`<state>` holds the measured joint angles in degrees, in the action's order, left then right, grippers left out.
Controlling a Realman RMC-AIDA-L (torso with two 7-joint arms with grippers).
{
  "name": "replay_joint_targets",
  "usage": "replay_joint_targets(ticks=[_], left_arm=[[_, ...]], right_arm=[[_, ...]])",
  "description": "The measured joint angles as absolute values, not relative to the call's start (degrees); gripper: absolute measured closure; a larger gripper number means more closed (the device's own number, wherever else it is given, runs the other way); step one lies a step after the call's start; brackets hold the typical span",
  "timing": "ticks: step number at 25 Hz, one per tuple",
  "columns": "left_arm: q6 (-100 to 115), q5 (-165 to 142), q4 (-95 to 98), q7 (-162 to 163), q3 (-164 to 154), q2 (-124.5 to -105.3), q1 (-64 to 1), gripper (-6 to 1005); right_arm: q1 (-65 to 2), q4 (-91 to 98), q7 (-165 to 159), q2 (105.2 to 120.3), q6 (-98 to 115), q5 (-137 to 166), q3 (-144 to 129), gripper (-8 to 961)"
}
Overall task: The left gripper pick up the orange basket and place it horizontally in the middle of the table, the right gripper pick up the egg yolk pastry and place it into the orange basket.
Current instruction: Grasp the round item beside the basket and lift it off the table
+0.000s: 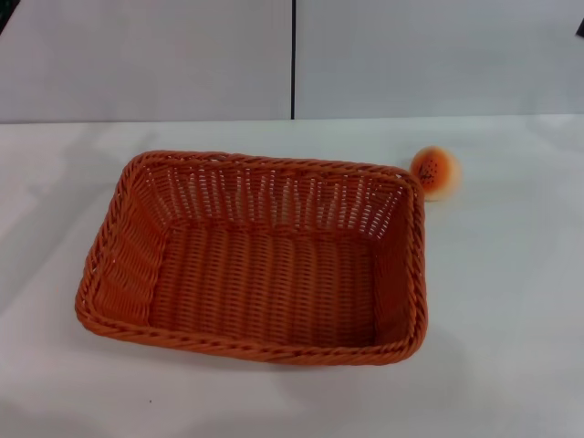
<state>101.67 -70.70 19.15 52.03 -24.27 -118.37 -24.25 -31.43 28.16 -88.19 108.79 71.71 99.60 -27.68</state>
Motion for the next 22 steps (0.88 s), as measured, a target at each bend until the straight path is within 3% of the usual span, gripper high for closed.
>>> replay_joint_targets(ticks=[7,22], left_arm=[[101.95,-70.95,18.63,48.59,-24.78,-118.33,-24.78,305],[102.97,-69.98,18.03,43.93,-24.59,-118.48,-24.57,305]], right_arm=[[-33.42,32.52,-97.66,109.32,70.44,110.31,-30.0,169],[-42.82,32.65,-107.62,108.19,66.13,131.72,-43.88,169]])
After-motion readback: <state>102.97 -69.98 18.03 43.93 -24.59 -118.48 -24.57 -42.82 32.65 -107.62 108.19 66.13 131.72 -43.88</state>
